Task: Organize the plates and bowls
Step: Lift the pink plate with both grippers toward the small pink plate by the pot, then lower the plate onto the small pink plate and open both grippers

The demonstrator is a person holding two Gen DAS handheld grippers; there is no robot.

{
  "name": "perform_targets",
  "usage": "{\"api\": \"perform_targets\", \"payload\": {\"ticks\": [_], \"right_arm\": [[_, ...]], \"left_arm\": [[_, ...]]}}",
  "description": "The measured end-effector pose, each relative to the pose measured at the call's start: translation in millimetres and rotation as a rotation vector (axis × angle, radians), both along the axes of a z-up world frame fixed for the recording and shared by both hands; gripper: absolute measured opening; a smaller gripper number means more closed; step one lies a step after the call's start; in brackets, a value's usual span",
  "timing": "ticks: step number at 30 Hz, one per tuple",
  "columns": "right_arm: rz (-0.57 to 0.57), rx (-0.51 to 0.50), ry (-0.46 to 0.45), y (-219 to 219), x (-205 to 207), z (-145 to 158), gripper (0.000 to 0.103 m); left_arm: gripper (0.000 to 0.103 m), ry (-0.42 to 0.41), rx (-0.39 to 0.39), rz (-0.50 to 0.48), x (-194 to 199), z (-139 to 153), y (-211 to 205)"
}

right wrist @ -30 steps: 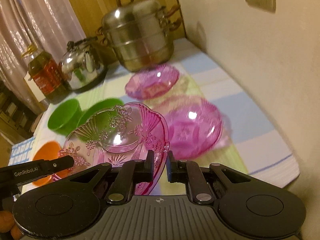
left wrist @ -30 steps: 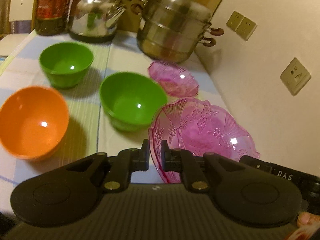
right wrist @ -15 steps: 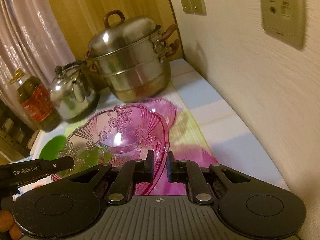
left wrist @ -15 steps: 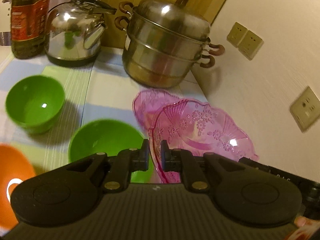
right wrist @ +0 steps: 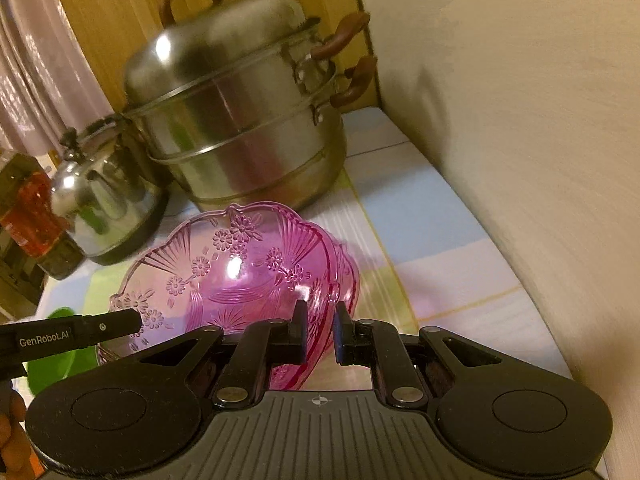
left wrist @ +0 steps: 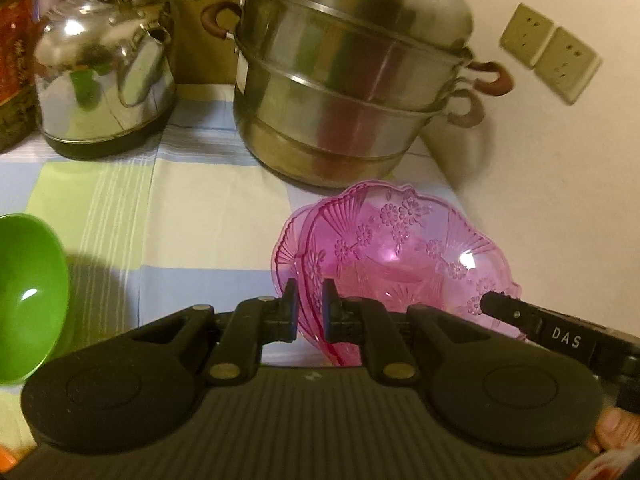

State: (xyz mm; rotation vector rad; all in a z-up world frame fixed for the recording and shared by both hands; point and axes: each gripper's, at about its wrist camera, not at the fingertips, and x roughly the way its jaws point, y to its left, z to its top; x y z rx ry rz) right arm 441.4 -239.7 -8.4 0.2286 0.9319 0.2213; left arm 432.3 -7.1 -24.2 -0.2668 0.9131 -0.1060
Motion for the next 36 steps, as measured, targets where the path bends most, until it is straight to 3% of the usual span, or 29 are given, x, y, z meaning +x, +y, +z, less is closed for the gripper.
{"api": "perform_targets", "payload": {"ticks": [14, 31, 33, 36], "right_arm": [[0.059, -0.067, 0.013, 10, 48, -47, 0.013], [0.095, -0.158, -0.026, 20, 53, -61, 0.015], [0.089, -0.148, -0.029, 18, 54, -62, 0.025], [0.078, -0.096, -0.021, 11, 55, -63, 0.054]], "left_arm": [[0.013, 0.079, 0.065, -0.034, 58, -45, -3], [0.018, 0.088, 0.173, -0.068, 65, -57, -19], [0.018, 0.091, 0.167, -0.064, 65, -58, -18], [0.02, 0.081, 0.178, -0.056, 64, -58, -18]]}}
